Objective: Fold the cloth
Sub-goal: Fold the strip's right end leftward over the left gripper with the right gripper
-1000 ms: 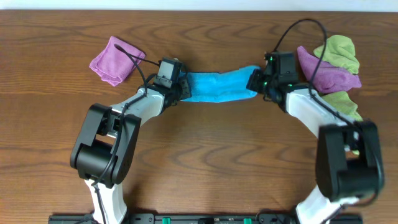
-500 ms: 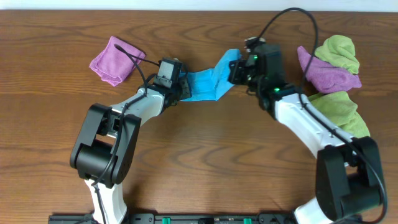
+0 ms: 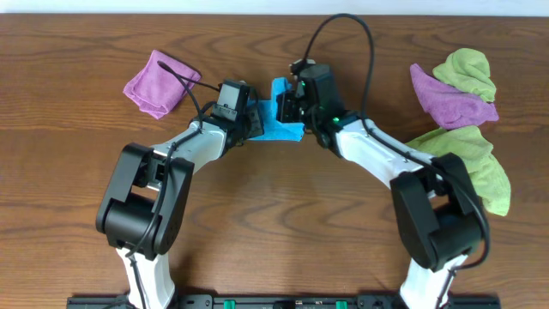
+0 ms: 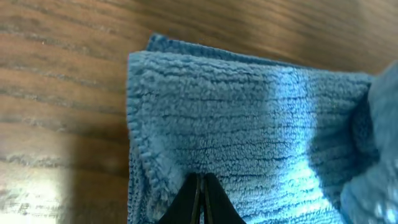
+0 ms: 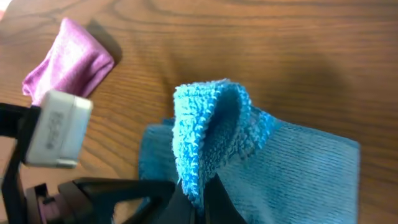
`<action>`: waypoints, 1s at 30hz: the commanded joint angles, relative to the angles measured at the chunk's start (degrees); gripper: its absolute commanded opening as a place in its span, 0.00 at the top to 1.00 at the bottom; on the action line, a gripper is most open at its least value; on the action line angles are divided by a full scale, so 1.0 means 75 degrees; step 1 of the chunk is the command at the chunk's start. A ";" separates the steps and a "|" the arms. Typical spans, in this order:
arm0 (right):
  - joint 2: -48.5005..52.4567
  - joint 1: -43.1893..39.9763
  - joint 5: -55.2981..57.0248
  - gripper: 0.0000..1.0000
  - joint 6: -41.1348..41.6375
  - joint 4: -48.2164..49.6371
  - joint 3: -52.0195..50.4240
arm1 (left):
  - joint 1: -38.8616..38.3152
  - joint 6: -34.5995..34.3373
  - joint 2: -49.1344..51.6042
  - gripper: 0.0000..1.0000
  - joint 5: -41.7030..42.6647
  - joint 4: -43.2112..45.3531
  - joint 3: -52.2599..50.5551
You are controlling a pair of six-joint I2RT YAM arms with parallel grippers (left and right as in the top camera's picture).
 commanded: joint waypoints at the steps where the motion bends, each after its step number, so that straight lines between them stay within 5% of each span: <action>1: 0.0178 0.0172 0.0003 0.99 -0.0134 -0.0047 0.0332 | 0.0035 -0.0017 -0.0207 0.94 0.0058 -0.0230 -0.0032; 17: 0.0236 0.0656 0.0163 0.97 -0.0495 -0.0198 0.0353 | 0.0860 0.0041 -0.1830 0.94 -0.0181 -0.0597 -0.0032; 19: 0.0236 0.0705 0.0154 0.67 -0.0493 -0.0192 0.0356 | 0.0947 0.0041 -0.2020 0.94 -0.0201 -0.0609 -0.0032; 20: 0.0236 0.0734 0.0073 0.62 -0.0493 -0.0175 0.0356 | 0.0982 0.0041 -0.2090 0.94 -0.0207 -0.0624 -0.0032; 26: 0.0236 0.0874 -0.1186 0.47 -0.0493 -0.0163 0.0513 | 0.1241 0.0128 -0.2422 0.94 -0.0391 -0.0729 -0.0032; 30: 0.0210 0.0915 -0.1378 0.46 -0.0493 -0.0163 0.0673 | 0.1370 0.0152 -0.2471 0.94 -0.0405 -0.0746 -0.0032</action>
